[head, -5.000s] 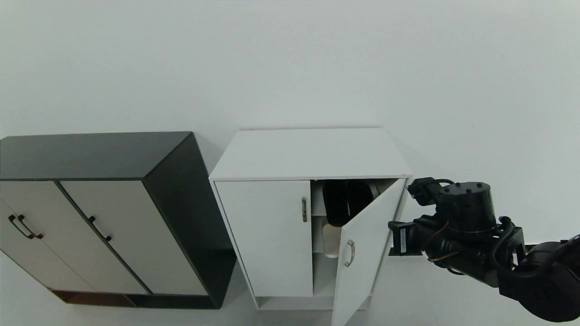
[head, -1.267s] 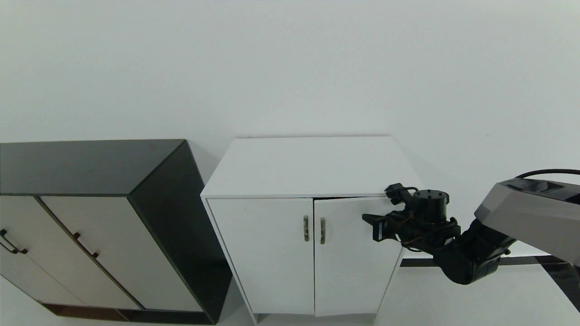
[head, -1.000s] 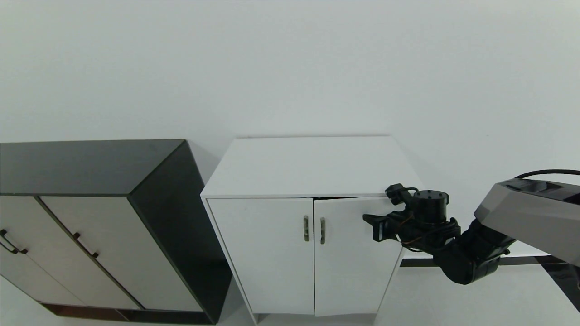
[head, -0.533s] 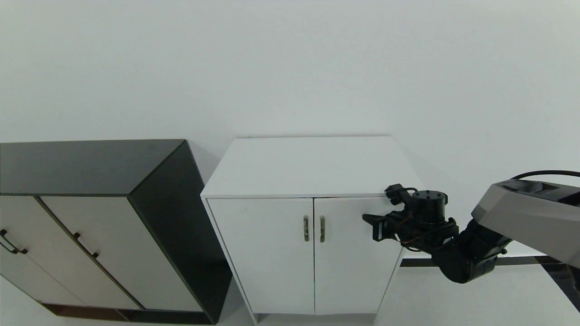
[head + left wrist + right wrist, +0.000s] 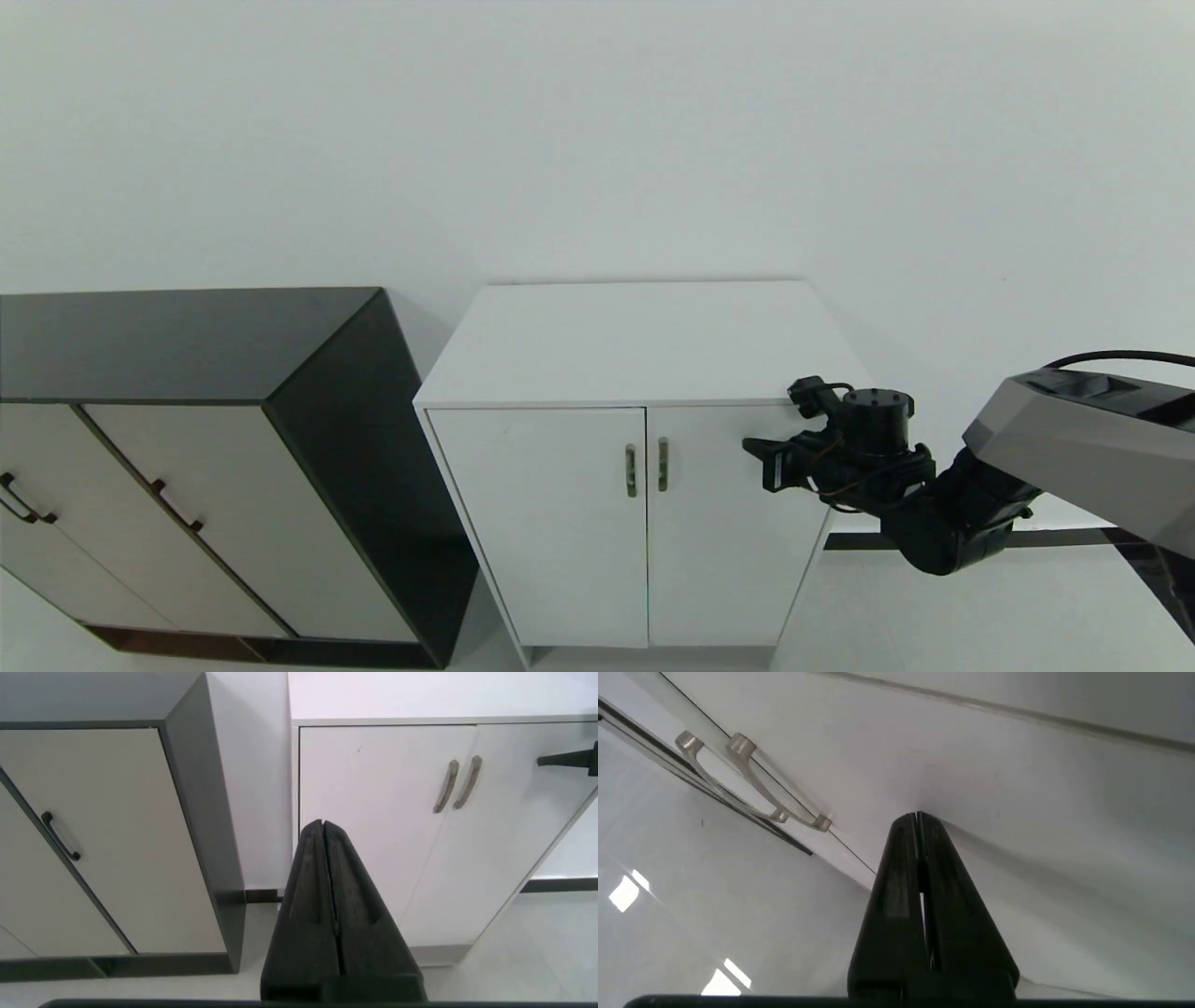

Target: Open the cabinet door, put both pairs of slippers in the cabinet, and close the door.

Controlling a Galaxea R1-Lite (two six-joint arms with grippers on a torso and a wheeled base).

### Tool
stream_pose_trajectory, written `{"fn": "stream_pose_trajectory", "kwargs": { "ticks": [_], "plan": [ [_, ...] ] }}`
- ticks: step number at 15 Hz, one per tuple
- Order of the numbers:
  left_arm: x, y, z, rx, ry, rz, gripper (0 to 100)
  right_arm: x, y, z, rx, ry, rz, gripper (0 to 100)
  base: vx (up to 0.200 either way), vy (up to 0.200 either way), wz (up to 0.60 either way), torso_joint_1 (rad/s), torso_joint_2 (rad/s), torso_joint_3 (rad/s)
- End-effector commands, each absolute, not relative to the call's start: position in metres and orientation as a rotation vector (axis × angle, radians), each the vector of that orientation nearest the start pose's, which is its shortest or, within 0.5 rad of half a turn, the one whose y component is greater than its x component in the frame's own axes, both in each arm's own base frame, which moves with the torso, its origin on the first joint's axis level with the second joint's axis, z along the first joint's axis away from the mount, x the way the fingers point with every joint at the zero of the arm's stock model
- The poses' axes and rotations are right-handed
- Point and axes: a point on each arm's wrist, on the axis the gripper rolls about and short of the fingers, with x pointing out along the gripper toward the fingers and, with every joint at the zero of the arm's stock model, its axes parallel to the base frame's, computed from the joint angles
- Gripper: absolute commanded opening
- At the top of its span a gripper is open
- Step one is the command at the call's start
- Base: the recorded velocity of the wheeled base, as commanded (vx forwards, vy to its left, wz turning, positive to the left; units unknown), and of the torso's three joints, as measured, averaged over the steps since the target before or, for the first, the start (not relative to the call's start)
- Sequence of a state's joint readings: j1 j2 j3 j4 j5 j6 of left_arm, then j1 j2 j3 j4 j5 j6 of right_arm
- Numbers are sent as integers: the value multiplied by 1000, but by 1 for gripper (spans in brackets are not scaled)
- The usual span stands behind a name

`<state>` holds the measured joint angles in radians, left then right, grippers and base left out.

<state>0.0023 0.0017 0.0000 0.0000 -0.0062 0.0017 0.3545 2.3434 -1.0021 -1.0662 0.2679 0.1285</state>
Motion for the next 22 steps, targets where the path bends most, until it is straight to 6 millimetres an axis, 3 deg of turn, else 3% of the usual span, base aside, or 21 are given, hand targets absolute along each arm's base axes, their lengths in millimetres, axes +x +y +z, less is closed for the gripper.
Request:
{"fn": "stream_pose_trajectory", "kwargs": {
  "ticks": [1,5,11,16,22],
  "plan": [
    [-23,0,76,2,2,-3,0,392,151,36,112,313,599,0,0,0,0,0,0,0],
    [-23,0,76,2,2,-3,0,370,146,43,110,339,606,0,0,0,0,0,0,0],
    [-23,0,76,2,2,-3,0,281,114,84,105,297,612,0,0,0,0,0,0,0],
    [-23,0,76,2,2,-3,0,215,51,97,7,301,466,0,0,0,0,0,0,0],
    [-23,0,76,0,2,-3,0,150,0,90,-158,419,278,0,0,0,0,0,0,0]
  ]
}}
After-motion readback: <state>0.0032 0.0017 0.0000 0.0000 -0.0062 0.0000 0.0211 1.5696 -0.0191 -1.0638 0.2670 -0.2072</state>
